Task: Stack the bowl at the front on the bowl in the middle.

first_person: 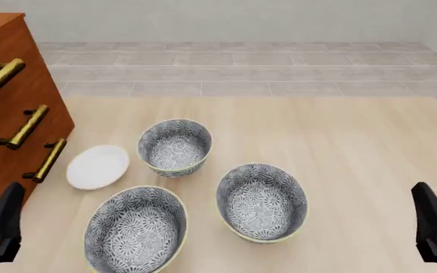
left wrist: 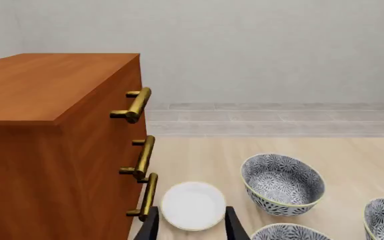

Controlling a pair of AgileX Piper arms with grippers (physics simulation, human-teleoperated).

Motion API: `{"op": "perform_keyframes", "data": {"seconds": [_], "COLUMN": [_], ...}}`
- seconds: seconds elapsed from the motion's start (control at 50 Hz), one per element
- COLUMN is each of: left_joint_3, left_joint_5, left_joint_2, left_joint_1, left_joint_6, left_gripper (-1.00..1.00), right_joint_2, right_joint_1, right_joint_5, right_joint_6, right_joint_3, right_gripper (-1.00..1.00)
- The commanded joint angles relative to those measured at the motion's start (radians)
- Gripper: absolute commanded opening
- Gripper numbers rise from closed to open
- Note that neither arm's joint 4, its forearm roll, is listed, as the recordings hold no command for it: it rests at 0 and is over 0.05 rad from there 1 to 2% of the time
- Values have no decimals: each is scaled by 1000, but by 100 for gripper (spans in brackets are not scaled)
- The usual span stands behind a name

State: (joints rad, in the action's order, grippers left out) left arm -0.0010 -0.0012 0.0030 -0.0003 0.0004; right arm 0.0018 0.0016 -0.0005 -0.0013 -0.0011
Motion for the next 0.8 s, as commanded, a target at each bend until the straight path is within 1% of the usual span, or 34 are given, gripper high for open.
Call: {"op": "perform_keyframes", "data": {"seconds": [0.02,0.46,0.54,0.6,0.66,0.68,0.72,0.74,0.76,0.8], "left_joint_3": [-2,-2,-1,-1,-1,-1,0,0,0,-1], "left_joint_5": [-2,3,3,1,0,0,-14,-15,-54,-61], "left_joint_2": [8,0,0,2,5,4,18,20,60,65], "left_joint_1": [-2,-2,-3,-3,-2,-3,-2,-2,-2,-2], "left_joint_6": [2,5,6,7,6,9,9,9,9,9], "left_gripper": [100,100,100,100,100,100,100,100,100,100], "right_joint_2": [2,10,51,104,168,188,235,237,230,240], "right_joint_1": [8,19,39,54,93,101,115,115,117,131], "right_joint_5": [0,7,-6,-37,-73,-84,-107,-110,-98,-92], "right_joint_6": [-8,-9,7,5,0,12,16,16,18,22], "right_joint_3": [-1,-4,-27,-37,-42,-47,-56,-56,-70,-89], "right_gripper": [100,100,100,100,100,100,100,100,100,100]}}
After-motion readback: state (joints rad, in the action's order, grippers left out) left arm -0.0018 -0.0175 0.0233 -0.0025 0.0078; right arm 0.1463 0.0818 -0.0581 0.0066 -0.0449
